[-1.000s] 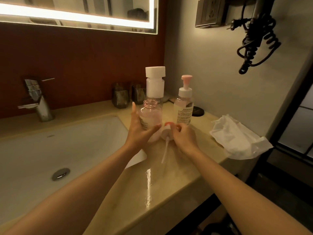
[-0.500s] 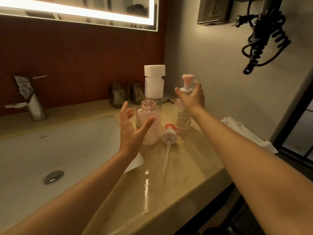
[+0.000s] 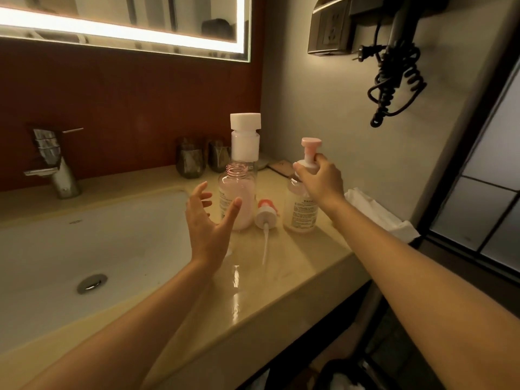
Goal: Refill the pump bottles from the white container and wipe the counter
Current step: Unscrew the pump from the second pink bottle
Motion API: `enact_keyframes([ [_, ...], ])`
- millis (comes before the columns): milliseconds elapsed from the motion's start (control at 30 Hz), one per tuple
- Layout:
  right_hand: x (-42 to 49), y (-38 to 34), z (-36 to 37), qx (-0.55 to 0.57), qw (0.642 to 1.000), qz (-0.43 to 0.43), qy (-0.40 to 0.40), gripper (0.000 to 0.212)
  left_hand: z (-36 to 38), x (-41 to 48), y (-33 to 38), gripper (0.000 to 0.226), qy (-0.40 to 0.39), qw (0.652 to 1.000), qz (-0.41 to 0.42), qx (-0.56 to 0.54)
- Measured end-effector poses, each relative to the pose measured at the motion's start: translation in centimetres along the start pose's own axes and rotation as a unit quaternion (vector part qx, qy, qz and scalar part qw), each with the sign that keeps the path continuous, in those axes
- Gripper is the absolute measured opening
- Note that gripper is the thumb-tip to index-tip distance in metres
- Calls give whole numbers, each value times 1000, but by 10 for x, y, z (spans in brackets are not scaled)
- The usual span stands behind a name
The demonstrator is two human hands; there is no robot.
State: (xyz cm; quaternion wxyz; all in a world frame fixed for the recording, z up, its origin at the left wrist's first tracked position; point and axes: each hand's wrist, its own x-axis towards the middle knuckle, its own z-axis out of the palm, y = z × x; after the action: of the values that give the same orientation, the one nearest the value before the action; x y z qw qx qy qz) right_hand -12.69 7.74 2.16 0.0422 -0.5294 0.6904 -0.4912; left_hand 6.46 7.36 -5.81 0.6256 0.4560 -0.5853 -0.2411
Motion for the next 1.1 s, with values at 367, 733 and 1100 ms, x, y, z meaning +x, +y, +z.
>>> enact_keyframes([
  [367,-96,-49,-7,36,995,-60,-69,41,-38,-57,24,78,-117,993,14,-11],
  [733,-130,-92,23,70,986,-97,-119,47,-63,-74,27,80,-186,978,-55,-74],
  [1100,-123,-87,14,104,978,-106,-148,46,-61,-73,25,81,-198,977,-62,-57],
])
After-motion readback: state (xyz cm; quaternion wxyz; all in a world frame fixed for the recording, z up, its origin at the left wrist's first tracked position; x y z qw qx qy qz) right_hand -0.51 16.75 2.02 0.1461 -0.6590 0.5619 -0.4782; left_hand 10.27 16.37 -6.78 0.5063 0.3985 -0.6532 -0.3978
